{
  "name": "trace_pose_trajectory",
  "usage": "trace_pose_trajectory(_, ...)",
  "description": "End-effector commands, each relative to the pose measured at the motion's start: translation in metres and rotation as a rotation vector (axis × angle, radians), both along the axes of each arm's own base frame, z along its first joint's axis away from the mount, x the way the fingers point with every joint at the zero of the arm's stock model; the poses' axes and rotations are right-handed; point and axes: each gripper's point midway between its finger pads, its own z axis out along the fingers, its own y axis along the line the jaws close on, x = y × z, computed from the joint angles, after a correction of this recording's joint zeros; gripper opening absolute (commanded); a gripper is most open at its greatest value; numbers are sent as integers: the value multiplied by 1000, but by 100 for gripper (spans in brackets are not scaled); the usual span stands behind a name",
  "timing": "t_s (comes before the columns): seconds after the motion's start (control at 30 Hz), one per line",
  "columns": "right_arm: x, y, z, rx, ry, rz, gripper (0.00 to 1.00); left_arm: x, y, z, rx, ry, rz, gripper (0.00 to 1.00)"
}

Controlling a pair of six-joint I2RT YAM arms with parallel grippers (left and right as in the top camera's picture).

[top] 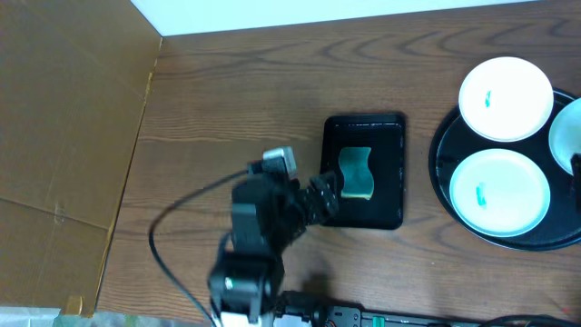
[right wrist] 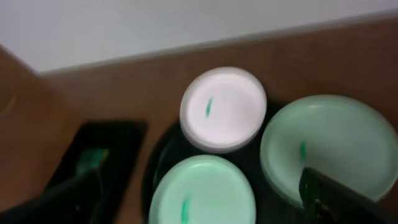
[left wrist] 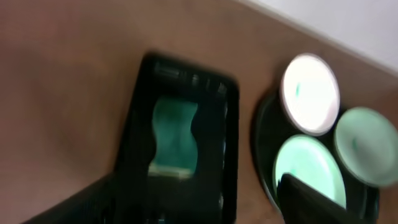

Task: Clean dirty plates on tray and stack at the side
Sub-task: 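Lower the left gripper and grasp the green sponge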

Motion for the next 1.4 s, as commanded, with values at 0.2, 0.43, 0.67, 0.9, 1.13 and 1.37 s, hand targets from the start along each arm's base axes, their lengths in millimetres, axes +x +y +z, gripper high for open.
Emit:
trace_pose_trajectory(0.2, 18, 28, -19, 111, 221, 162, 99, 14, -22, 10, -82, 177, -97, 80)
trace_pose_trajectory(0.43, 10, 30, -36, 127, 317, 163, 87, 20, -37, -39, -42, 390, -142, 73)
trace_pose_trajectory(0.67, -17, 38, -64, 20, 458, 177, 70, 44, -44, -111, 114, 596, -150, 70)
trace_pose_trajectory(0.9, -42, 52, -79, -19, 572, 210, 52, 77, -26, -175, 246, 682, -48, 64)
trace_pose_trajectory(1.13, -48, 47, -95, -24, 645, 130, 47, 74, -34, -234, 227, 825, -77, 46)
trace_pose_trajectory(1.37, -47, 48, -101, -27, 673, 129, 45, 76, -38, -227, 208, 809, -84, 42)
